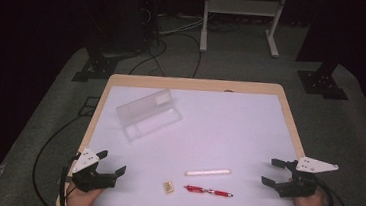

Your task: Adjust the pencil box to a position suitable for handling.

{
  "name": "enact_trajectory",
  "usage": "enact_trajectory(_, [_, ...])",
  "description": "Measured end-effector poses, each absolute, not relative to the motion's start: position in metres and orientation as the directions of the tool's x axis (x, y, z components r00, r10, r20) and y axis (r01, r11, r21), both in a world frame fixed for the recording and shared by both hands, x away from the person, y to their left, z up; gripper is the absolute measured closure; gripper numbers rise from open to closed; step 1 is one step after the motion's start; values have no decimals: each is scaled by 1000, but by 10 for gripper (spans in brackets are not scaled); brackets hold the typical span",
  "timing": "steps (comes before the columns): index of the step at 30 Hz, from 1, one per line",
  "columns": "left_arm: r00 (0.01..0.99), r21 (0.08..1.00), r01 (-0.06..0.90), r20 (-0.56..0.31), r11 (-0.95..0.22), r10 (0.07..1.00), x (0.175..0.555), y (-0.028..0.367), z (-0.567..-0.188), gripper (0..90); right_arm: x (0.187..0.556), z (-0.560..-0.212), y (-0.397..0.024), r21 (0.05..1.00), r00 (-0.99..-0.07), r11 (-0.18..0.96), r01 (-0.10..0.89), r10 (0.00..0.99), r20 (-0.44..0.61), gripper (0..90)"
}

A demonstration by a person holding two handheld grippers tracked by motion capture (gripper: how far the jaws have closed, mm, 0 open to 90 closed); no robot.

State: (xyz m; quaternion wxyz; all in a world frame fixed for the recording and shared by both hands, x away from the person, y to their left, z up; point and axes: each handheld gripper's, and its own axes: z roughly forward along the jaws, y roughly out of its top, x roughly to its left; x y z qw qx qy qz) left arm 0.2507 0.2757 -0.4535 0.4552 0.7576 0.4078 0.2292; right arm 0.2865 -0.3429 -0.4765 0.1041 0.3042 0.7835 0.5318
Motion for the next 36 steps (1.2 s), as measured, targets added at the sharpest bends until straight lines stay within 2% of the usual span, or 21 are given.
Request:
enact_trajectory(21, [605,869,394,-1,-298,796,260,254,-449,102,284,-476,-343,900,-790,245,360,594,154,134])
enact_trajectory(29, [625,864,371,38,-340,780,273,245,-439,97,284,-477,-342,899,-791,249,361,592,153,134])
enact_trajectory(36, [651,860,366,36,-355,758,285,238,-434,97,283,-476,-342,899,-792,250,359,591,152,134])
